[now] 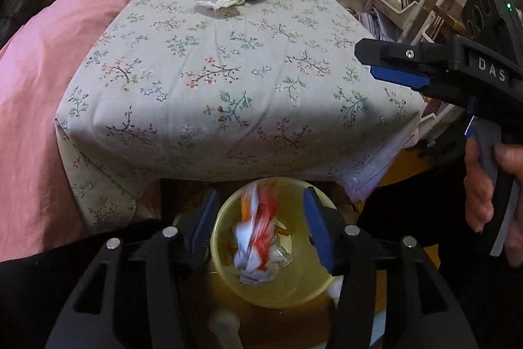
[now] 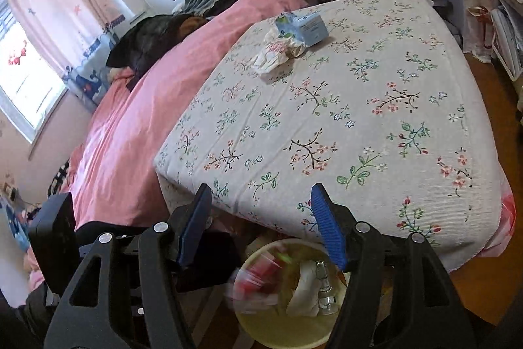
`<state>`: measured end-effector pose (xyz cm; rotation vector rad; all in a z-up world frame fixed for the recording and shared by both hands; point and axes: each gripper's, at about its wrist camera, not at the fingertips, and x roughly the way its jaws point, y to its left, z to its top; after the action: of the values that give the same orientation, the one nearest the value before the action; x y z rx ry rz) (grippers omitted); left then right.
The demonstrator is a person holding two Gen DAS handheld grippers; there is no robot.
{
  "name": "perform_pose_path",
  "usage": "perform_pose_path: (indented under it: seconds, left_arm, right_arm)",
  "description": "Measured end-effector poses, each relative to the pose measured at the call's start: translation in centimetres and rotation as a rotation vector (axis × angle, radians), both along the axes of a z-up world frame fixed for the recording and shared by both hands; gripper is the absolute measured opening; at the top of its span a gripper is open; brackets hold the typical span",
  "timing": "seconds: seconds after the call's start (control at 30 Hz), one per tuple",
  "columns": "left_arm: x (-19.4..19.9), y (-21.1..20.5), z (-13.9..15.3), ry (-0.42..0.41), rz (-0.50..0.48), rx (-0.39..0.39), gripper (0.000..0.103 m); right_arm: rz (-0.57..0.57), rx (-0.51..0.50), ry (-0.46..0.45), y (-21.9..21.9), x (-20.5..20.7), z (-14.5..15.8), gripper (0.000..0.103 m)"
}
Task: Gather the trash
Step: 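Carry the snack bag and peel to the yellow bucket and release them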
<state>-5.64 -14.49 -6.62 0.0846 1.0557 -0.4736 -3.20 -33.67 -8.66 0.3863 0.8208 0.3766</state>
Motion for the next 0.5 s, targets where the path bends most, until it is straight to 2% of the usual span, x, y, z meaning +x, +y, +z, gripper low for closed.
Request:
perform_pose_path:
  seconds: [0.17, 0.3, 0.5]
  left_arm:
    - [0.2, 0.9, 0.5, -0.008, 0.049, -0.052, 0.053]
    - [0.0, 1.9, 1.3, -0.064, 0.112, -0.098, 0.056]
    - [0.3, 3.1, 2.2, -0.147, 0.202, -0.124, 0.061]
  right_arm:
    - [0.001, 0.002, -0.001, -0.1, 0.1, 0.3, 0.061]
    - [0.005, -0.003, 0.002, 0.1, 0.1, 0.2, 0.061]
    - [0.007, -0.017, 0.006, 0.5, 0.2, 0.0, 0.06]
